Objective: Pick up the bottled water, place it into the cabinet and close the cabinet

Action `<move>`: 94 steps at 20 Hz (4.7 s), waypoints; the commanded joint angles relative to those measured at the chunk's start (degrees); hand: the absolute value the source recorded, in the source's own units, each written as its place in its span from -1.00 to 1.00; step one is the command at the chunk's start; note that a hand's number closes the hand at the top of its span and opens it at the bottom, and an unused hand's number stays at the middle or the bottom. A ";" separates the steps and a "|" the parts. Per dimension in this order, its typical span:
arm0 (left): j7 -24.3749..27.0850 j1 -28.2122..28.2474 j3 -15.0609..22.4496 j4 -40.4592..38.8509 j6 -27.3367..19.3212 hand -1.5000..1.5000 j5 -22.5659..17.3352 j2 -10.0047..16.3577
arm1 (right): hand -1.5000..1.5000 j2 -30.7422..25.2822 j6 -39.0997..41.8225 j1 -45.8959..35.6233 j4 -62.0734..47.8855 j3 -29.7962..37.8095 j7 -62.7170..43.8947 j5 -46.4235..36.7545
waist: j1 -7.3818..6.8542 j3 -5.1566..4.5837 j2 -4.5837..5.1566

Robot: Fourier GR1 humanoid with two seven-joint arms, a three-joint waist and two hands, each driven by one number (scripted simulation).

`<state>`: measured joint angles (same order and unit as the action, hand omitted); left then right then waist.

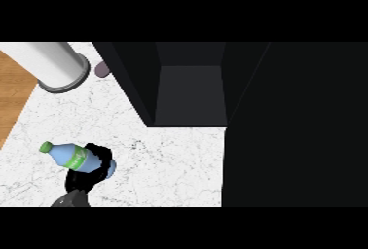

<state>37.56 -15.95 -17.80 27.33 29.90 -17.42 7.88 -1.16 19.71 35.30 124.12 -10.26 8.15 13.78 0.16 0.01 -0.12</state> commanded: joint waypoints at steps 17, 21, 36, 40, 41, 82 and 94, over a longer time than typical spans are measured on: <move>-22.14 14.04 15.96 45.80 -14.08 1.00 -8.44 -7.82 | -1.00 -0.61 -1.14 -3.96 -0.47 0.36 -2.77 3.05 | -0.29 0.02 0.01; -24.03 9.48 21.92 49.22 -23.41 1.00 -10.79 -7.85 | -1.00 -0.17 -0.38 -2.98 -2.31 -1.63 -0.49 0.93 | -0.03 0.00 0.02; -27.84 -12.05 29.82 43.30 -44.91 1.00 -4.90 -7.87 | -1.00 1.04 -2.97 -1.49 -3.11 -4.63 1.06 -2.40 | 0.53 -0.01 0.11; -28.77 -18.89 34.77 39.81 -54.24 1.00 -2.59 -7.87 | -1.00 1.08 -4.80 -2.81 -1.97 -7.76 0.40 -3.51 | 0.94 -0.02 0.13; -24.95 -22.21 32.95 32.49 -51.79 1.00 -5.08 -7.87 | -1.00 -0.64 -2.36 -4.43 -3.57 -2.39 -1.19 1.15 | 1.14 -0.02 0.34; -11.45 -52.33 25.96 -23.73 -70.65 -1.00 4.54 -3.28 | -1.00 -3.96 0.69 -4.67 -3.24 -1.54 0.00 4.91 | 4.07 -0.03 1.64; -8.74 -49.50 23.68 -23.18 -67.47 -1.00 3.24 -2.06 | -1.00 -3.47 -0.29 -5.85 -2.76 -2.61 -1.09 4.10 | 3.54 -0.11 1.64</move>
<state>27.09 -68.02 6.01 4.69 -40.24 -14.55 1.95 -3.77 19.77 29.47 118.26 -13.39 9.43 16.43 4.57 0.27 1.22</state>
